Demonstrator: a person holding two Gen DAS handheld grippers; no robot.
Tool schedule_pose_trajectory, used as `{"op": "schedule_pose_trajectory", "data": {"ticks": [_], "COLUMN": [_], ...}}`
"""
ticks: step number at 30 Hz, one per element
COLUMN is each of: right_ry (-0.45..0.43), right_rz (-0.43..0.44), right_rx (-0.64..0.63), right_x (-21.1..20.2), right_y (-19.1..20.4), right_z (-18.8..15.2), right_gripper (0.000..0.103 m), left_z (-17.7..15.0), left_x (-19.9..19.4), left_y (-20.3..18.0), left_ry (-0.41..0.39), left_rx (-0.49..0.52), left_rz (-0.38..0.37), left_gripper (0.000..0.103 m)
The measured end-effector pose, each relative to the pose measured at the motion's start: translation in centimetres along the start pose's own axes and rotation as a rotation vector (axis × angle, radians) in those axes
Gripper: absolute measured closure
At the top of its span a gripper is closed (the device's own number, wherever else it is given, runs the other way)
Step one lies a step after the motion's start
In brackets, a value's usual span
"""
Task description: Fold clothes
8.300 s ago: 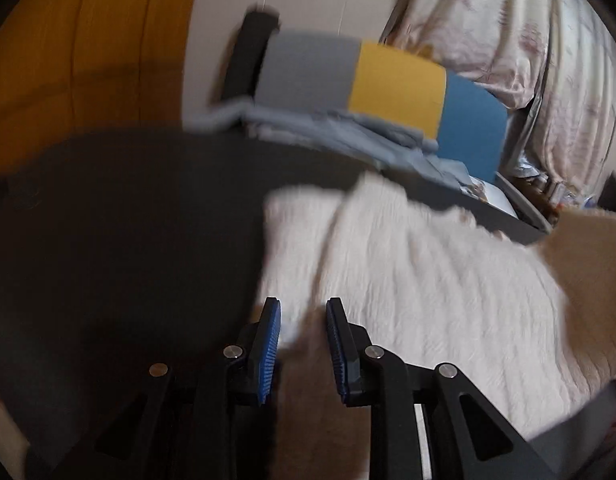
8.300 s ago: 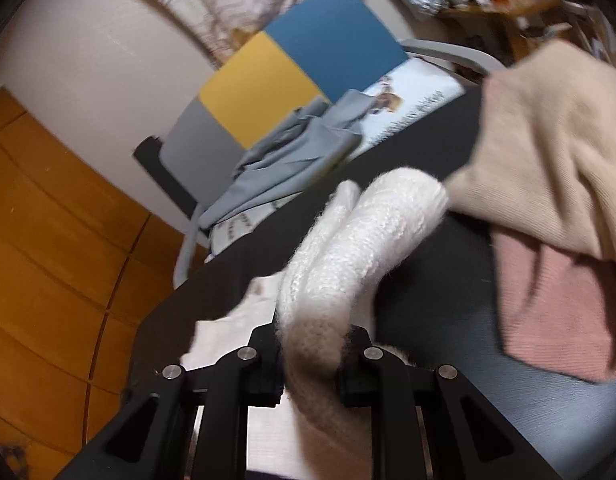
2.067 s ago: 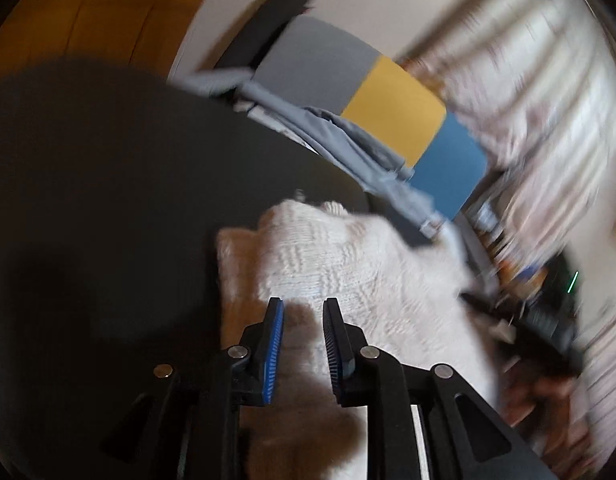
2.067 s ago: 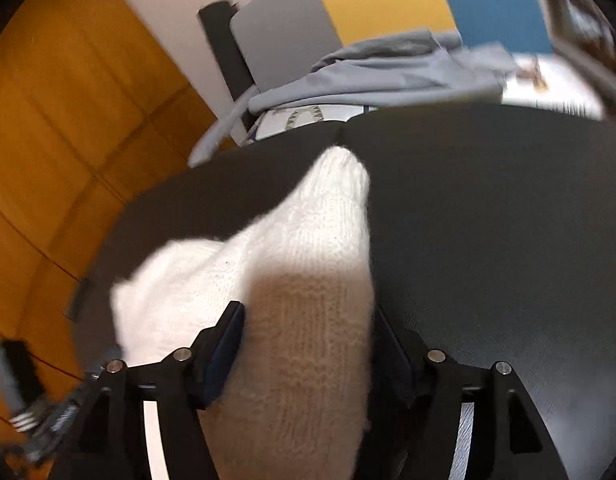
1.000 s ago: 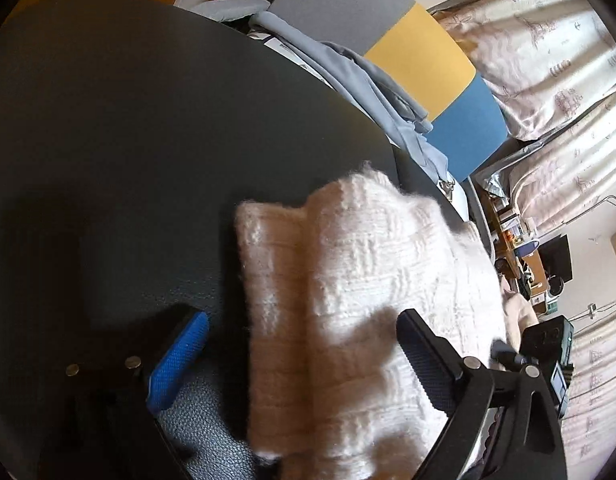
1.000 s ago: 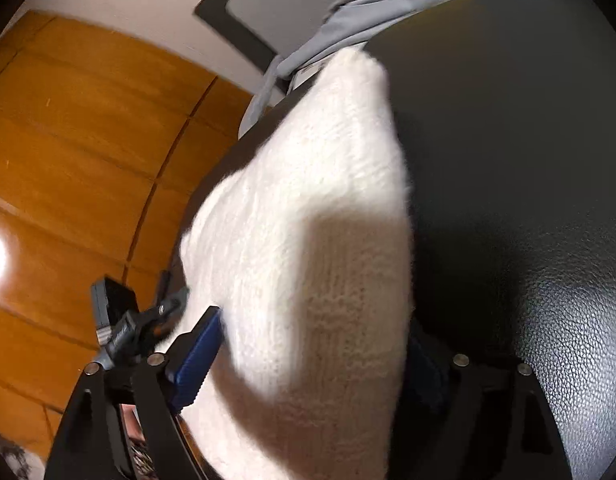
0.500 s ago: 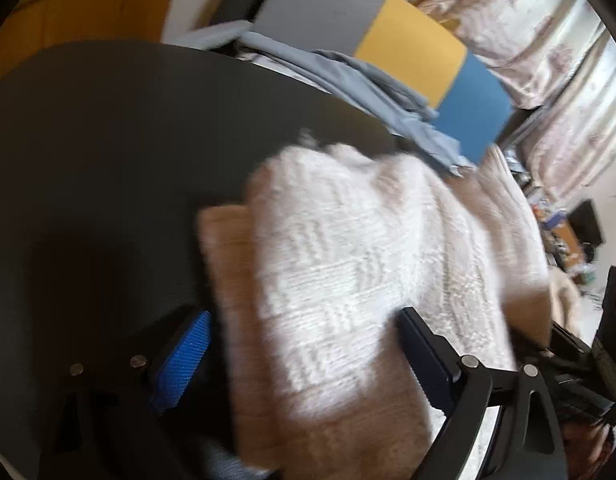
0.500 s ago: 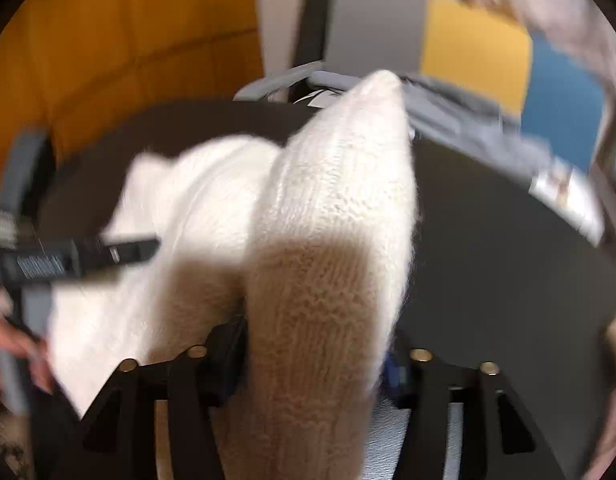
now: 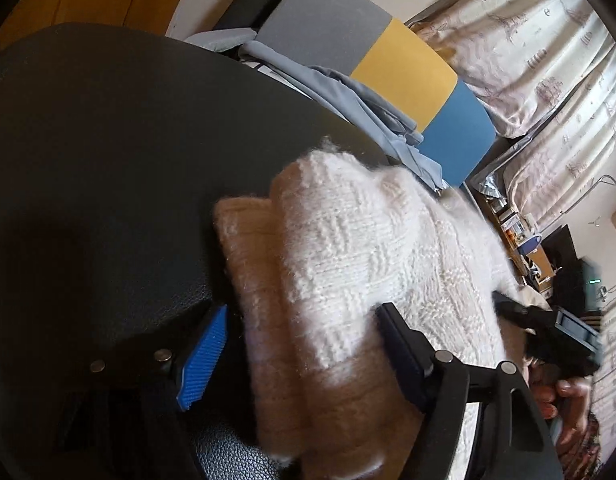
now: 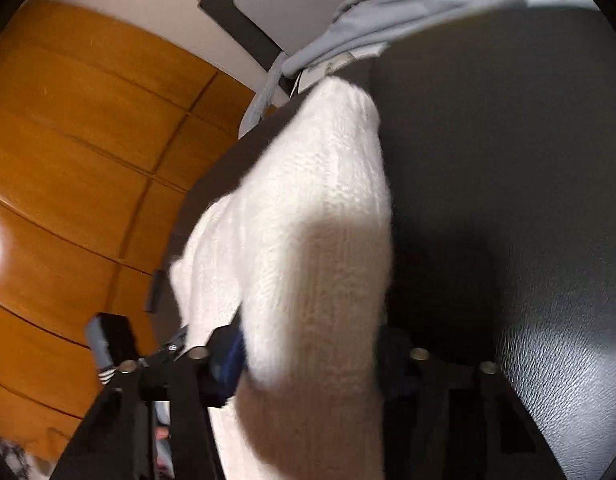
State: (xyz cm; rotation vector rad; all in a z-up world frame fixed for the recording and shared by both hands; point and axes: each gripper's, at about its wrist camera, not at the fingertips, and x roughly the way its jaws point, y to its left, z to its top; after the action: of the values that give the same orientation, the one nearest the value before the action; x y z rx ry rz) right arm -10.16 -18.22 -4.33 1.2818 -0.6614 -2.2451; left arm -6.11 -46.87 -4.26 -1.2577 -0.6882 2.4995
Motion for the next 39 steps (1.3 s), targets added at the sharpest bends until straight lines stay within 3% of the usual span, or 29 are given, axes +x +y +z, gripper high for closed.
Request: {"op": "schedule_pose_trajectory", "data": {"ticks": [1, 4, 6, 8, 11, 15, 17, 19, 21, 22, 24, 28, 30, 32, 34, 39], "right_ry": [-0.023, -0.086, -0.063, -0.025, -0.036, -0.039, -0.041, -0.042, -0.044, -0.05, -0.065, -0.054, -0.027, 0.02, 0.049, 0.0], "right_rz": [-0.076, -0.341, -0.406, -0.389, -0.27, -0.275, -0.286, -0.278, -0.238, -0.208, -0.14, 0.08, 0.212, 0.27, 0.239, 0.076], "right_rx": [-0.107, -0.478, -0.521, -0.441, -0.29, -0.28, -0.284, -0.265, -0.234, -0.219, -0.182, 0.07, 0.203, 0.254, 0.217, 0.046], "right_x": [-0.2, -0.8, 0.2, 1.1, -0.6, -0.8, -0.9, -1.5, -2.0, -2.5, -3.7, -3.6, -2.8, -1.4, -0.4, -2.6], "right_y": [1.7, 8.0, 8.4, 6.4, 2.8, 3.0, 2.9, 2.1, 1.5, 1.1, 0.0, -4.6, -6.7, -7.2, -6.5, -2.4], "right_z": [0.2, -1.0, -1.2, -0.9, -0.4, -0.2, -0.3, -0.3, -0.9, -0.9, -1.3, -0.5, 0.0, 0.2, 0.3, 0.9], "right_gripper": [0.06, 0.061, 0.061, 0.061, 0.061, 0.059, 0.057, 0.05, 0.039, 0.031, 0.023, 0.022, 0.023, 0.024, 0.047, 0.061], "left_z": [-0.3, -0.7, -0.8, -0.7, 0.1, 1.2, 1.2, 1.0, 0.4, 0.1, -0.6, -0.9, -0.7, -0.3, -0.3, -1.2], "left_x": [-0.1, 0.5, 0.3, 0.4, 0.8, 2.0, 2.0, 1.8, 1.2, 1.0, 0.8, 0.6, 0.5, 0.7, 0.8, -0.2], "left_y": [-0.3, -0.8, -0.4, 0.3, 0.2, -3.0, -3.4, -2.5, -1.5, -0.8, 1.0, 1.1, 1.1, 0.9, 0.7, 0.1], "left_ry": [0.005, 0.006, -0.012, -0.016, 0.015, 0.12, 0.11, 0.094, 0.061, 0.043, 0.005, -0.018, -0.006, 0.008, 0.014, 0.01], "left_rx": [0.0, -0.026, -0.073, -0.149, -0.216, -0.082, -0.013, -0.04, -0.065, -0.09, -0.165, -0.142, -0.134, -0.125, -0.108, -0.103], "left_rz": [-0.011, -0.056, -0.088, -0.124, -0.123, -0.04, 0.026, 0.007, -0.024, -0.052, -0.132, -0.151, -0.151, -0.151, -0.144, -0.13], "left_gripper": [0.038, 0.039, 0.038, 0.034, 0.026, 0.025, 0.032, 0.042, 0.045, 0.046, 0.05, 0.049, 0.048, 0.045, 0.044, 0.038]}}
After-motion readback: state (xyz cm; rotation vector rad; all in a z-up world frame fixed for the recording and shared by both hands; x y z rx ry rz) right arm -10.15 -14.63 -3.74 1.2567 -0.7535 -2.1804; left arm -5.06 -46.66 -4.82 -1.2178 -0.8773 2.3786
